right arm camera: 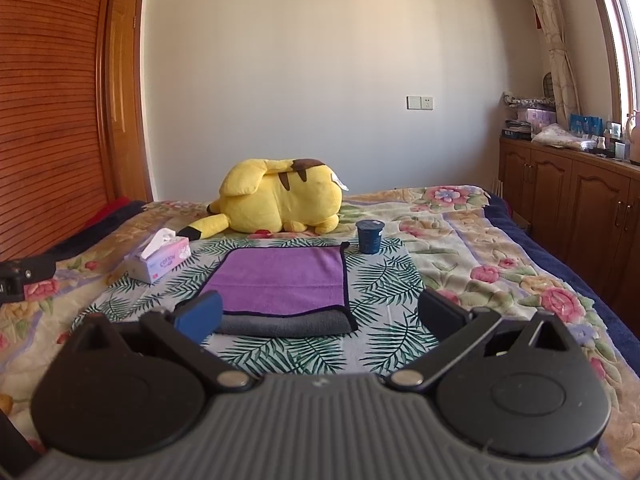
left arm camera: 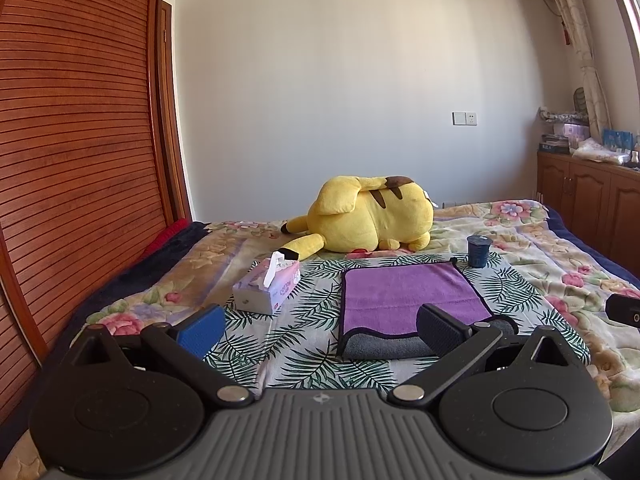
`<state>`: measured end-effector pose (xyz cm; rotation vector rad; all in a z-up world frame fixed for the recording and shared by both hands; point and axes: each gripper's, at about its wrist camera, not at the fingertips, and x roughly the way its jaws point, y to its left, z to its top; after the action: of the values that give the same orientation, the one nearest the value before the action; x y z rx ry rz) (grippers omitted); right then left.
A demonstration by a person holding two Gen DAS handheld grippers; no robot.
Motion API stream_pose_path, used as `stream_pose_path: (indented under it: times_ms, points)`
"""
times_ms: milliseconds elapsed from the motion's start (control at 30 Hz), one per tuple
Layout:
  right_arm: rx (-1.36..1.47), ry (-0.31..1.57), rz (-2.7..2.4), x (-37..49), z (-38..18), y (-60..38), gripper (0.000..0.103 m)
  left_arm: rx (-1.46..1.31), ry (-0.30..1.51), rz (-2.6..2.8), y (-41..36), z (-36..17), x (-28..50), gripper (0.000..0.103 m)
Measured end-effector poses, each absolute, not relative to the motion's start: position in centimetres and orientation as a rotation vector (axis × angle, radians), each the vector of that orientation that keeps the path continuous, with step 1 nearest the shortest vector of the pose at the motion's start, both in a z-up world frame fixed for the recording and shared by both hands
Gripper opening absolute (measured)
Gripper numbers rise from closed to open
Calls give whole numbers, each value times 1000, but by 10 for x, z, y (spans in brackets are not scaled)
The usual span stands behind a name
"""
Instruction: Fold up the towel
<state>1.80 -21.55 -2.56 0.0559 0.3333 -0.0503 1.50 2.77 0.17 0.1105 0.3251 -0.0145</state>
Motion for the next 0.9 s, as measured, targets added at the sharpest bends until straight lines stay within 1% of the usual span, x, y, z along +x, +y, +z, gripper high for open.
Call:
stream_pose_path:
  times_ms: [900]
  points:
    - [59,346,-50,25,-26,-216,103,131,340,-22,25,1,22,87]
